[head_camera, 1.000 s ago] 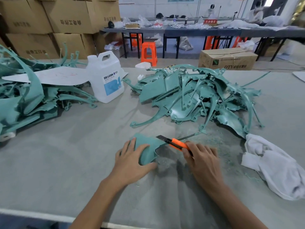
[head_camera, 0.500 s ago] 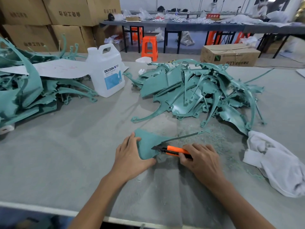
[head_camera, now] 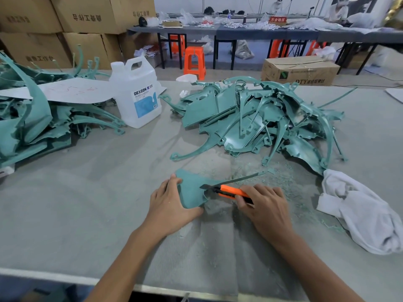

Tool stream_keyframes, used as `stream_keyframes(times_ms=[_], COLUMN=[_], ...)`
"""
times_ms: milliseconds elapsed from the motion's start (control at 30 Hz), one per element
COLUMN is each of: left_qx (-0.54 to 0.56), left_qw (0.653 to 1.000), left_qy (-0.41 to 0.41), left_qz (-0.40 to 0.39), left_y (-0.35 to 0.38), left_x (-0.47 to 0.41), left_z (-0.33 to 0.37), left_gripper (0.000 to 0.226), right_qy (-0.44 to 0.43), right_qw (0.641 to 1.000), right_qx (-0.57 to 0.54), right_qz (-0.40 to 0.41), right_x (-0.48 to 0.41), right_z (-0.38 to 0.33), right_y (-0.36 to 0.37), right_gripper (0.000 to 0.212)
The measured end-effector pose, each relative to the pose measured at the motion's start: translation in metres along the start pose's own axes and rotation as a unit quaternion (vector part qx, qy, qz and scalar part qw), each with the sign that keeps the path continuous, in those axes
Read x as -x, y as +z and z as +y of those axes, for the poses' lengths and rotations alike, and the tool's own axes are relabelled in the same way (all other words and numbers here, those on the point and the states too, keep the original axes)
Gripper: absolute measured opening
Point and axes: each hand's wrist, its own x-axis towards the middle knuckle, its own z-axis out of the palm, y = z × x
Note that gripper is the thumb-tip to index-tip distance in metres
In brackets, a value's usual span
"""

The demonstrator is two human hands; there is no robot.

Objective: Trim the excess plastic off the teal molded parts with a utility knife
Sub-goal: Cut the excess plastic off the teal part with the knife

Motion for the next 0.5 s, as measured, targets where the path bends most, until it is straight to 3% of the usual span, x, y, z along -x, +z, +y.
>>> stream_keyframes(times_ms=[200,333,500], left_qx=[-0.040,-0.115,-0.114], left_qw=[0.999,0.993,0.992], left_qy=[0.007,0.012,0.028], left_qz=[0.003,-0.032,0.051], left_y=[-0.003,0.001,0.001], left_x=[0.004,0.010,0.006], left_z=[0.005,0.004,0.002], left_gripper=[0.108,0.121,0.100], right_qy=[0.029,0.030,0.058], right_qw=[0.999,0.999,0.997], right_qx=[0.017,-0.009,-0.053], right_qz=[0.000,0.030,0.010], right_x=[-0.001,0.001,0.000], right_z=[0.003,0.003,0.000], right_y=[0.002,0.004,-0.001], right_gripper=[0.021,0.024,0.019])
